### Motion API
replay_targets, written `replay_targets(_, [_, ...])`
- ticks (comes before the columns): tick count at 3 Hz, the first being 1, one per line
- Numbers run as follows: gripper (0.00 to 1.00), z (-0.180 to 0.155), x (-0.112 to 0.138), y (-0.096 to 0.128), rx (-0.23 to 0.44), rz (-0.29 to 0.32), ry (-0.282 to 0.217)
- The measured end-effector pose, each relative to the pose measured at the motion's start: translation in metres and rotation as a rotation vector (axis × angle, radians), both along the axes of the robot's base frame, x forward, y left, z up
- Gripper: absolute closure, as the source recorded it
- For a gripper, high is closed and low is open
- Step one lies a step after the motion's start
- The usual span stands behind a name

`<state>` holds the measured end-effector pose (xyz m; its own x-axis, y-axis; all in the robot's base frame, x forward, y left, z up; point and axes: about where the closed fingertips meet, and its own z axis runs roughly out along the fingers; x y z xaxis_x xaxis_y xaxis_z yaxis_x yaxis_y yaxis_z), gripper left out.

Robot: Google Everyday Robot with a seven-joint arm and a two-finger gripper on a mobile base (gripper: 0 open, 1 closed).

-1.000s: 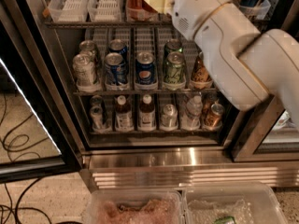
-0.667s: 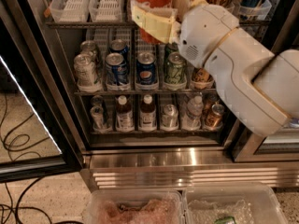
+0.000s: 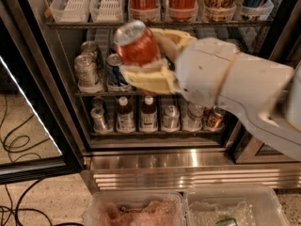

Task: Pick coke can from top shelf of fridge

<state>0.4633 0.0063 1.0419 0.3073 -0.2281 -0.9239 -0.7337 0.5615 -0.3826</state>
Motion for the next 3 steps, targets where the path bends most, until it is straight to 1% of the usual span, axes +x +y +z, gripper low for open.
replay_targets(1, [1.00,-0.052,-0.045,-0.081,-0.124,-0.083,0.119])
replay_targets(2, [1.00,-0.074,-0.084,-0.163,-0.151,-0.244,0.158])
replay_targets(3, [1.00,-0.074,-0.084,-0.163,-0.151,-0.244,0.158])
